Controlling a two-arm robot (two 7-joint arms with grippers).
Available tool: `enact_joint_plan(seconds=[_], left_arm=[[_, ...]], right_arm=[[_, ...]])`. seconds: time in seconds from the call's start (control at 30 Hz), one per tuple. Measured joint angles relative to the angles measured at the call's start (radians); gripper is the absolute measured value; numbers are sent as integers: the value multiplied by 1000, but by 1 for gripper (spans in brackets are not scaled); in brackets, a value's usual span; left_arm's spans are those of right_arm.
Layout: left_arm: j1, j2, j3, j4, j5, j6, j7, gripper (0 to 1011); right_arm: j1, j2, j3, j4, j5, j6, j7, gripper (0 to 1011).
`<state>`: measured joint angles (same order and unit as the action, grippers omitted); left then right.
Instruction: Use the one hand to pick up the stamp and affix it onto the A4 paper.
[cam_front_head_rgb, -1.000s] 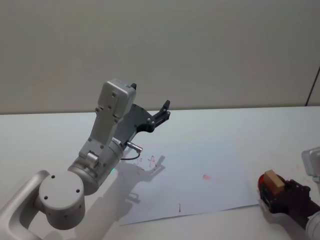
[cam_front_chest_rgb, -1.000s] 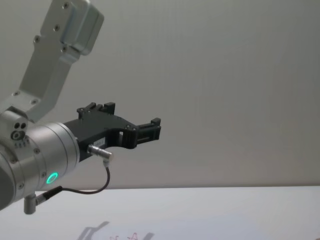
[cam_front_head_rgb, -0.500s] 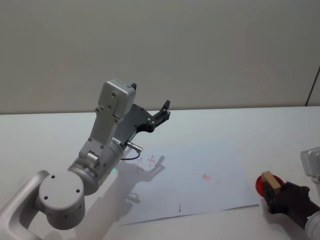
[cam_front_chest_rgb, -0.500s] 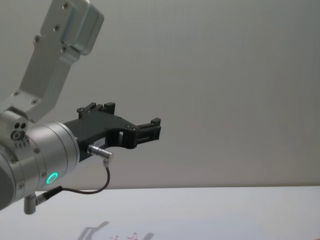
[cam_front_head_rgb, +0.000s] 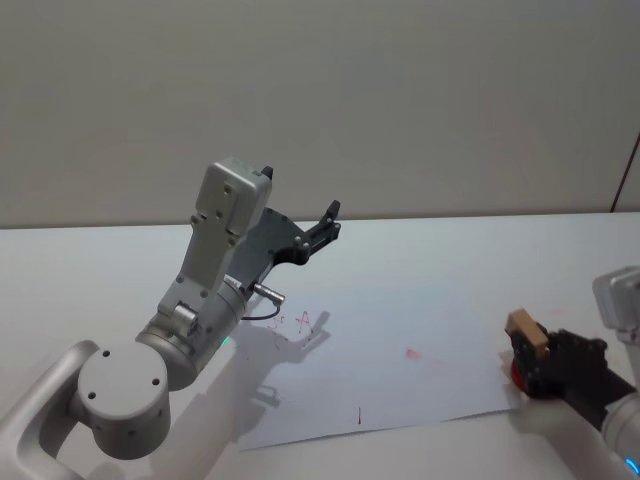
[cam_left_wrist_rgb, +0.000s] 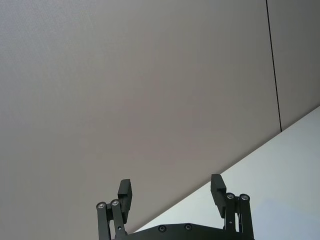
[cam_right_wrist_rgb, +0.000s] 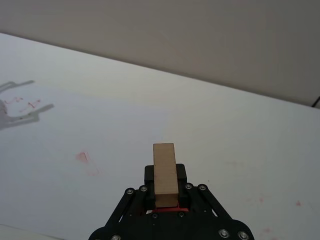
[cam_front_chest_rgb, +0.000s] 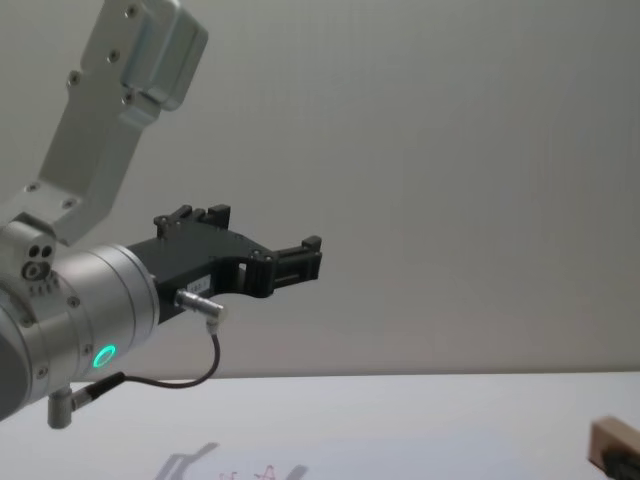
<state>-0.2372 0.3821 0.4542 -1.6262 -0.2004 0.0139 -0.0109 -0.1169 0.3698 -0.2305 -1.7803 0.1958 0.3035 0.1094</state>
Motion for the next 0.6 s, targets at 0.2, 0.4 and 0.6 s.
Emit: enact_joint_plan(seconds=[0.2, 0.4, 0.6], left_arm=[[0, 0, 0, 0, 0, 0, 0, 1001], [0, 0, 0, 0, 0, 0, 0, 1001], [0, 0, 0, 0, 0, 0, 0, 1001]], right_arm=[[39, -15, -6, 0, -18, -28, 58, 217], [82, -35, -15, 15, -26, -44, 126, 217], [133, -63, -28, 50, -27, -38, 206, 217]])
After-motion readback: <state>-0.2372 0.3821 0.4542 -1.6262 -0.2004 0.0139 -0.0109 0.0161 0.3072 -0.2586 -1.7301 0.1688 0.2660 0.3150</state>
